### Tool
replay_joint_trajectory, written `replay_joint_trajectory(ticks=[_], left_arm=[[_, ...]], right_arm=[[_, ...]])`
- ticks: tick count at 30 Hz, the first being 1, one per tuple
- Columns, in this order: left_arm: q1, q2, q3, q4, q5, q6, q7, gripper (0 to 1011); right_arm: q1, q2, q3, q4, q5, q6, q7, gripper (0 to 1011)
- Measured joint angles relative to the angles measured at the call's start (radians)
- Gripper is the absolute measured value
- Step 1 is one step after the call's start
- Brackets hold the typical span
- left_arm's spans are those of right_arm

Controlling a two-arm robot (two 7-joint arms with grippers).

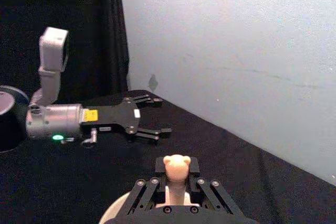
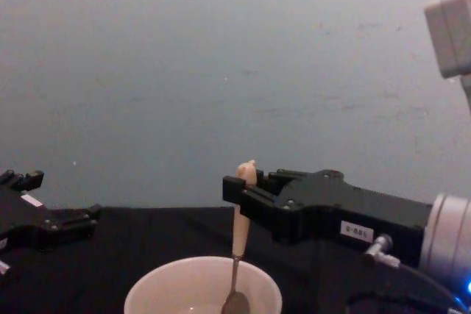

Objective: Pick up the stirring spoon with one hand, stir inside the cup, then place it back in its original position.

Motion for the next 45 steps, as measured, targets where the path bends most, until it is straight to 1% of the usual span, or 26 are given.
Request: replay_joint_trajectory(ticks=[7, 12, 17, 19, 20, 24, 32, 39, 45], left_arm=[[0.0, 0.0, 0.0, 0.0, 0.0, 0.0, 0.0, 1001], [0.0, 0.0, 0.0, 0.0, 0.0, 0.0, 0.0, 1001], [0.0, 0.0, 0.0, 0.0, 0.0, 0.0, 0.0, 1001], [0.0, 0.0, 0.0, 0.0, 0.0, 0.0, 0.0, 1001], [0.0, 0.0, 0.0, 0.0, 0.0, 0.0, 0.0, 1001], [0.0, 0.0, 0.0, 0.0, 0.0, 0.0, 0.0, 1001], [0.0, 0.0, 0.0, 0.0, 0.0, 0.0, 0.0, 1001], [0.0, 0.0, 0.0, 0.0, 0.0, 0.0, 0.0, 1001], [0.0, 0.0, 0.0, 0.0, 0.0, 0.0, 0.0, 1001]], right_arm=[[-0.028, 0.028, -0.003, -0.054, 0.026, 0.003, 0.022, 228], [-0.035, 0.037, -0.014, -0.073, 0.035, 0.004, 0.032, 229], [-0.035, 0.038, -0.029, -0.078, 0.035, 0.004, 0.035, 228], [-0.03, 0.032, -0.041, -0.07, 0.028, 0.003, 0.03, 229], [-0.03, 0.032, -0.041, -0.07, 0.028, 0.003, 0.03, 228], [-0.016, 0.013, -0.053, -0.05, 0.015, 0.003, 0.018, 229], [0.018, -0.029, -0.062, -0.005, -0.004, -0.002, -0.004, 229], [0.044, -0.058, -0.06, 0.045, -0.027, -0.011, -0.025, 228], [0.052, -0.064, -0.045, 0.064, -0.038, -0.017, -0.034, 229]])
